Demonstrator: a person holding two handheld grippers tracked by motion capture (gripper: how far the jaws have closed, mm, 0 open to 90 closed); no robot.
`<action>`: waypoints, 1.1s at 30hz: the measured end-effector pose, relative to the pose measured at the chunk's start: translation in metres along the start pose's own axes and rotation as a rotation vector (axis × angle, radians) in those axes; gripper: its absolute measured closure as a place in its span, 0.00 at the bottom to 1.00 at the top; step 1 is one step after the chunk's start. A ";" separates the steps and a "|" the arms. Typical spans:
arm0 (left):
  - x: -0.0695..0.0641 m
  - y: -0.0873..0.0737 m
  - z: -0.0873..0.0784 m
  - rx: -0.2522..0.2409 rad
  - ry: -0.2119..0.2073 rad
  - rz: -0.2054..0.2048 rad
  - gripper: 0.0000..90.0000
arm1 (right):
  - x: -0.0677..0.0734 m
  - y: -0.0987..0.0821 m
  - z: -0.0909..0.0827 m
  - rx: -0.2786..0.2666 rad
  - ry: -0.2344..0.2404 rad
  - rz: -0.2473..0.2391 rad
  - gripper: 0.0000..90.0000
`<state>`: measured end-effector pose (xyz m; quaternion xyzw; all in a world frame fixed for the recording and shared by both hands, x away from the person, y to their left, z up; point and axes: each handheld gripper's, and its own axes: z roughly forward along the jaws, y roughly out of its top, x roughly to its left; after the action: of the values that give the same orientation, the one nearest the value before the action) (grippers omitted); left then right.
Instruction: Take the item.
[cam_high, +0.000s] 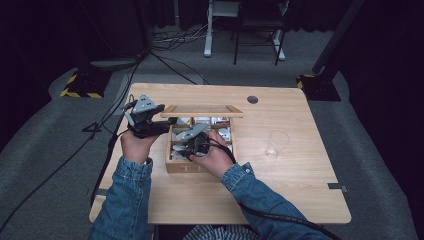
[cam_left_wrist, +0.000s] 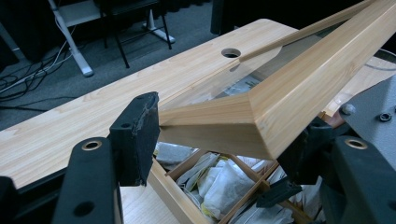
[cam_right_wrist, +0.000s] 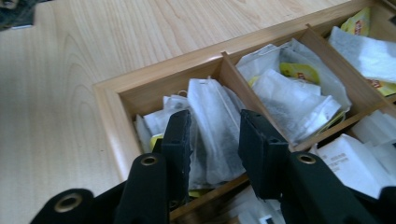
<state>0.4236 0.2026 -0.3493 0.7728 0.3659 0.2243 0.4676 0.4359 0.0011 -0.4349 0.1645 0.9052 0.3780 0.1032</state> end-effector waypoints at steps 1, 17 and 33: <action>0.000 0.000 0.000 0.000 0.000 0.000 0.42 | 0.000 0.000 0.000 -0.001 -0.004 -0.002 0.72; 0.000 0.000 0.000 0.001 -0.001 0.000 0.42 | 0.002 0.004 0.005 0.030 -0.037 -0.045 0.92; 0.000 0.000 0.000 0.000 -0.004 -0.001 0.42 | -0.001 0.005 -0.009 -0.045 -0.001 0.009 1.00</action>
<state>0.4238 0.2029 -0.3493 0.7730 0.3655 0.2225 0.4684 0.4355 -0.0019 -0.4249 0.1664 0.8956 0.3988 0.1057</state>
